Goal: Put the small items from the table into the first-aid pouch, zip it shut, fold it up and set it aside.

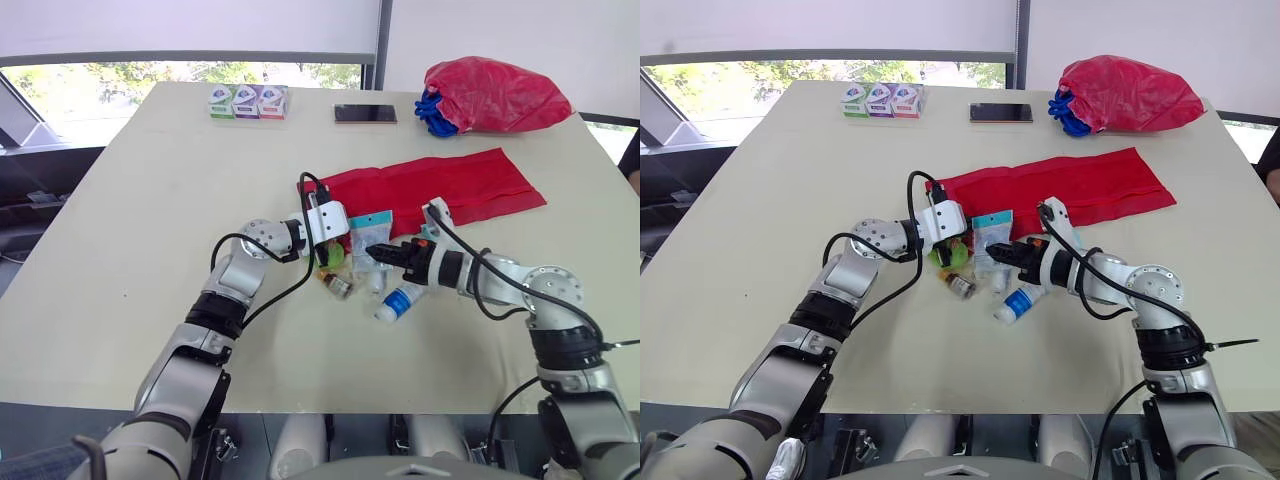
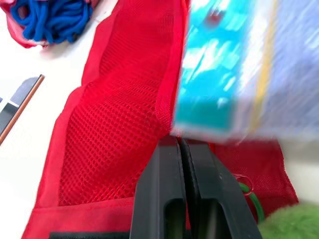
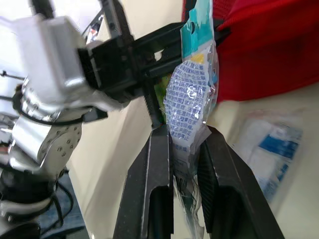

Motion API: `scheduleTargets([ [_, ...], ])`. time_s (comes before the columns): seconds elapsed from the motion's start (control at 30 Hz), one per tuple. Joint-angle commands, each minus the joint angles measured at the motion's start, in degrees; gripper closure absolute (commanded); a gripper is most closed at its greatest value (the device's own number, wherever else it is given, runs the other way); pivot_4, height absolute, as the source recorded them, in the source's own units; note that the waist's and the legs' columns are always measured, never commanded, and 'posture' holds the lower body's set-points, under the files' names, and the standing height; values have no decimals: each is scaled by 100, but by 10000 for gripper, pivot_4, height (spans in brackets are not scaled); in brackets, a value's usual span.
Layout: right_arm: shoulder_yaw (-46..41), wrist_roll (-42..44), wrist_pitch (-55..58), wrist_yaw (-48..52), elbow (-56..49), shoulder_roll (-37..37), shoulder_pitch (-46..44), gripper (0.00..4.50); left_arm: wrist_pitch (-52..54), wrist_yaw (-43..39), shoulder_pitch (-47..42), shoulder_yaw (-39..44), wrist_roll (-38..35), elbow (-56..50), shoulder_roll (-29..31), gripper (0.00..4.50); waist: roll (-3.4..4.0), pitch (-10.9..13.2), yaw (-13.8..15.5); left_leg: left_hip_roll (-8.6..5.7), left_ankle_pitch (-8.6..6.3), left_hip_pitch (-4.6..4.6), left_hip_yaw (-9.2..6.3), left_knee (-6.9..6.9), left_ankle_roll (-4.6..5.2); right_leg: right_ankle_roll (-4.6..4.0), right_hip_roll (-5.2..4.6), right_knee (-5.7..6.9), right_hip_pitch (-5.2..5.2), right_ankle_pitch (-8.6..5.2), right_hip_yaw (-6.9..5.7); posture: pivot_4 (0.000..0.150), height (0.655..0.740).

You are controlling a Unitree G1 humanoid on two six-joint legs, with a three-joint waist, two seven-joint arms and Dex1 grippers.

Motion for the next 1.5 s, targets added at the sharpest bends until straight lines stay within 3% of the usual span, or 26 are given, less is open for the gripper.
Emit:
scheduleTargets([
  [0.03,-211,-228,-65,-26,320,258,-199,43695,-162,-121,-137,97,-235,-189,25,44330,0,0,-2,0,0,0,0,0,0,0,0,0,0,0,0,1500,7400],
  [0.8,-1578,-1249,-440,63,2221,1803,-1088,43695,688,-19,760,419,-630,-1683,325,44330,6,2,-154,3,1,-5,-9,-1,-1,0,0,17,-12,1,-1,1500,7400],
  [1.27,-1898,-1090,-300,585,1472,2370,-641,43695,1117,58,835,534,-769,-1822,347,44330,11,5,-156,2,1,-4,-15,-1,-2,0,0,24,-15,1,4,1500,7400],
  [1.5,-2144,-1040,-558,344,1444,2686,-617,43695,2045,16,855,761,-1446,-2132,23,44330,12,6,-159,1,1,3,-17,-1,-2,1,0,27,-15,1,13,1500,7400],
])
